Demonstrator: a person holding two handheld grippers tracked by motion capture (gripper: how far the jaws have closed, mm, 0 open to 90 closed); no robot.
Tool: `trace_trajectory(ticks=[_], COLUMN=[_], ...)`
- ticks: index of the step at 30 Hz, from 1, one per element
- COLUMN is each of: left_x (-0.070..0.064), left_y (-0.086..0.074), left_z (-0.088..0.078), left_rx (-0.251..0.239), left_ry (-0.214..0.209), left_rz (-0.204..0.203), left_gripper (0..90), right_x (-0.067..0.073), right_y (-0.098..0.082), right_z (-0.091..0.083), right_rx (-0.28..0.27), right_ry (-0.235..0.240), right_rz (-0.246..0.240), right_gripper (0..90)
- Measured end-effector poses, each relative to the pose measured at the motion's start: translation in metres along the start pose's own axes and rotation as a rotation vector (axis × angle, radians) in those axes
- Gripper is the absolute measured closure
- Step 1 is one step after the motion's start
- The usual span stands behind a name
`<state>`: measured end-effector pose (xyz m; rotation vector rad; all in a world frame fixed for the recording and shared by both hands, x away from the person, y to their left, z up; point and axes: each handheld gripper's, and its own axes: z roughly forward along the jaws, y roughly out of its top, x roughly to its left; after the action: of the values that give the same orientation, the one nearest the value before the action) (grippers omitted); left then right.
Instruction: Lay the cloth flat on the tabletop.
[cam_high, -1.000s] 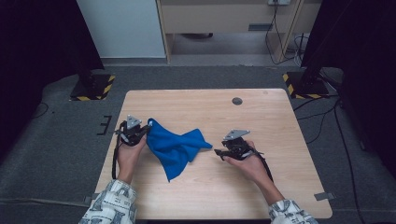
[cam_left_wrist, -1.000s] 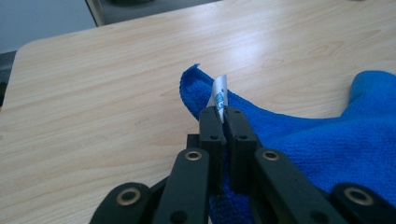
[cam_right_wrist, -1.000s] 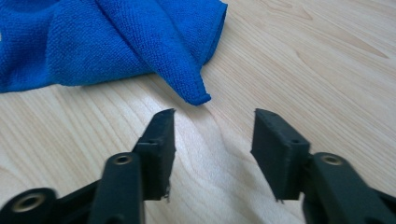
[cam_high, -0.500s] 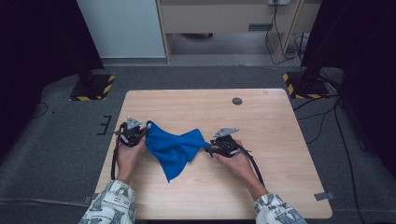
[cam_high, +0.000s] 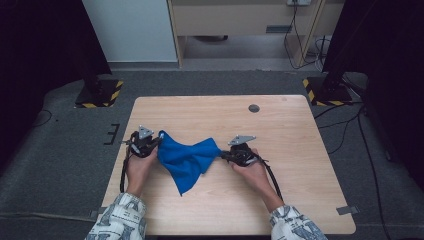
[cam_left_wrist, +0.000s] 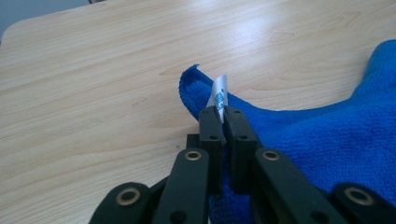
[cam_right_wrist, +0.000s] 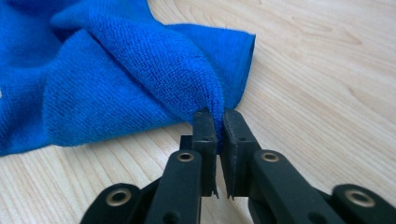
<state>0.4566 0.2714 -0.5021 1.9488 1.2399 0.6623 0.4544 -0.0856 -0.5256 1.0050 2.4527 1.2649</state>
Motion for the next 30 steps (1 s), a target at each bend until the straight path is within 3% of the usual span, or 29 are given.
trace_trajectory(ticks=[10,18,22,27,30], left_x=[-0.023,-0.046,-0.059,-0.068,-0.070], left_y=[0.003,0.010,0.016,0.026,0.035], left_z=[0.010,0.016,0.016,0.008,0.001], left_rx=[0.018,0.008,-0.012,-0.058,-0.095], left_ry=[-0.063,-0.120,-0.156,-0.182,-0.196], left_rz=[0.024,0.033,0.035,0.031,0.028], left_gripper=[86.8,86.8,86.8,86.8,86.8], right_x=[-0.005,-0.015,-0.021,-0.033,-0.035], right_y=[0.002,-0.008,-0.016,-0.019,-0.012], right_z=[-0.026,-0.065,-0.080,-0.101,-0.121], right_rx=[0.014,0.029,0.024,-0.021,-0.047], right_ry=[-0.031,-0.058,-0.069,-0.074,-0.082], right_rz=[-0.006,-0.014,-0.007,0.041,0.022], right_gripper=[87.3,87.3,87.3,87.2,87.2])
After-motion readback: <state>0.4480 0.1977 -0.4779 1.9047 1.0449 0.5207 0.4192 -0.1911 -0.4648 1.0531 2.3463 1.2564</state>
